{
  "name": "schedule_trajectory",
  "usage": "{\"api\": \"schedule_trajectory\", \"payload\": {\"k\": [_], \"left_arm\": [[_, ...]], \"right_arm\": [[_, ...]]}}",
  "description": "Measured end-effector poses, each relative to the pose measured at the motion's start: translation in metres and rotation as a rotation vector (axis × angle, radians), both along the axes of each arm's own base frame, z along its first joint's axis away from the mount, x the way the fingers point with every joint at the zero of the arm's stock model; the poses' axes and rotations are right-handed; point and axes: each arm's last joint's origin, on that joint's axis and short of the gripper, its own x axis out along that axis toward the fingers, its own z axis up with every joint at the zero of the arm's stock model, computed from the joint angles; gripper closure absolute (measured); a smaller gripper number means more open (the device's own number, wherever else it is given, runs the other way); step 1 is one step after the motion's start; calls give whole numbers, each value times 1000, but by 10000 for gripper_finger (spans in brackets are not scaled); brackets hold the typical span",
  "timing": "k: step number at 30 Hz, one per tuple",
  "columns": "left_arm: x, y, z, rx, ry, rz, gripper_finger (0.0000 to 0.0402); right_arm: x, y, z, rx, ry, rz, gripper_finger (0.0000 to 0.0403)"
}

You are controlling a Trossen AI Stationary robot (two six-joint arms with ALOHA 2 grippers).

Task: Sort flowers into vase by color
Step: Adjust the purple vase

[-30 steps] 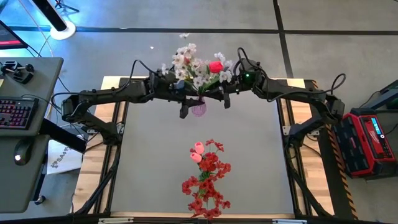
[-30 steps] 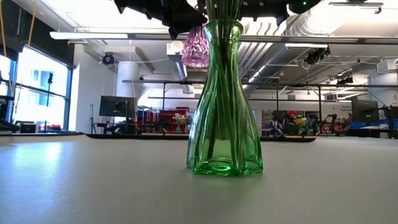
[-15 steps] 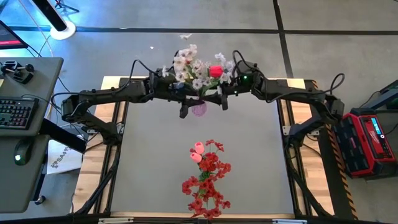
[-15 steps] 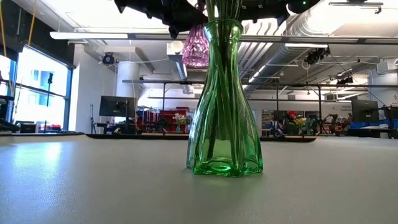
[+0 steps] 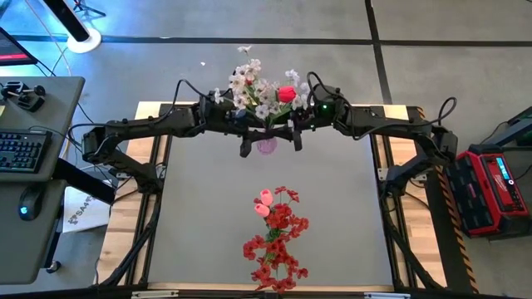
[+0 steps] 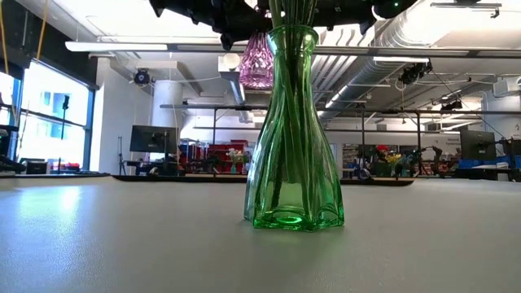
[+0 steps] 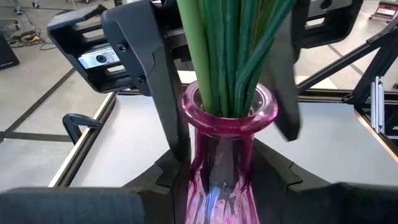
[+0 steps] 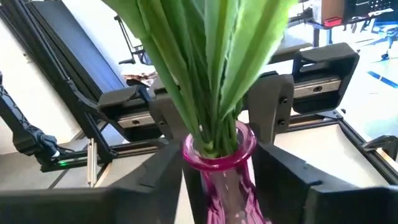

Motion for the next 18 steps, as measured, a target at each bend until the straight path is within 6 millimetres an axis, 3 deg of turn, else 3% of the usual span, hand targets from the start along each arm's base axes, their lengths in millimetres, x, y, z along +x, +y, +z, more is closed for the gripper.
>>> {"api": "schedule_trajectory", "payload": {"k": [10, 18], "left_arm": [[0, 0, 1, -39, -6, 4, 289], [-1, 1, -1, -54, 16, 26, 276]], "right_arm": [[0, 0, -1, -24, 4, -2, 320], [0, -1, -2, -34, 13, -40, 334]]}}
